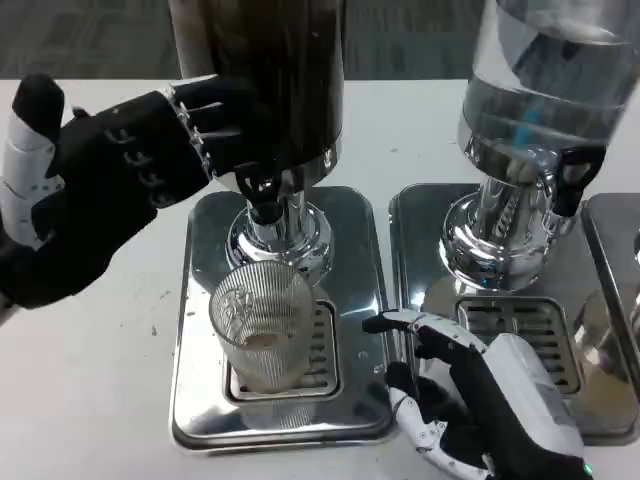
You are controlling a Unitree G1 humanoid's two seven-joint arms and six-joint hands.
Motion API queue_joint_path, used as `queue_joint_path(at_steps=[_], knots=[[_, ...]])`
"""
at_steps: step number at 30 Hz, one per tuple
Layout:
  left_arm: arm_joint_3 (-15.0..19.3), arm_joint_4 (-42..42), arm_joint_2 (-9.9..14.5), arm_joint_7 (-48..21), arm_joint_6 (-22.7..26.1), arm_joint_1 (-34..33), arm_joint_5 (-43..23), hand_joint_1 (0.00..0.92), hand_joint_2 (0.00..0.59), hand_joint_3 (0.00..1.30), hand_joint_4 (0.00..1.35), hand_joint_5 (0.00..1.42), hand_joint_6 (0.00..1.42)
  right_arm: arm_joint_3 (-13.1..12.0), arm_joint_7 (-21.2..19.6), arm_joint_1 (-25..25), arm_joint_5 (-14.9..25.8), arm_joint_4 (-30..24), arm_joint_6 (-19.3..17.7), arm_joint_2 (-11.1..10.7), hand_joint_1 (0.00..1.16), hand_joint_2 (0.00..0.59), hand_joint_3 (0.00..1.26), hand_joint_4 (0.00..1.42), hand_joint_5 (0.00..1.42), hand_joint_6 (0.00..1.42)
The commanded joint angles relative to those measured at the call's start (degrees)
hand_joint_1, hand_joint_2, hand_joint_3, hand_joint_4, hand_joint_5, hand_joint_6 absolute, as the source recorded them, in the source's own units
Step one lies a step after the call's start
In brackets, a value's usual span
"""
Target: Grasp the cup under the faucet to collect the drink, then remove the cup.
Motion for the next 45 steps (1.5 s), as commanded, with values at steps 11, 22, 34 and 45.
queue_joint_path(at_steps=[11, 22, 34, 45], knots=[[-2.19, 4.89, 1.36, -4.07, 1.64, -1.94, 2.89, 0.000, 0.060, 0.29, 0.22, 0.27, 0.20, 0.09, -1.11, 0.04, -0.19, 0.28, 0.35, 0.20, 0.58, 0.537, 0.37, 0.26, 0.23, 0.38], [-0.68, 5.40, 0.91, -2.74, 0.63, -2.50, 3.72, 0.000, 0.060, 0.27, 0.20, 0.25, 0.19, 0.25, -1.13, -0.64, -0.12, 0.86, 0.47, 0.41, 0.58, 0.537, 0.37, 0.26, 0.23, 0.38], [2.27, 4.30, -1.30, -2.02, 0.45, -2.80, 1.38, 0.000, 0.072, 0.27, 0.21, 0.26, 0.19, 0.06, -1.02, -0.81, 0.17, 1.37, 0.40, 0.19, 0.58, 0.537, 0.37, 0.26, 0.23, 0.38], [0.11, 6.36, -1.05, -4.04, 0.70, -4.45, 3.13, 0.000, 0.063, 0.25, 0.16, 0.22, 0.18, 0.14, -1.55, -0.65, 0.16, 1.70, 0.42, 0.53, 0.58, 0.537, 0.37, 0.26, 0.23, 0.38]])
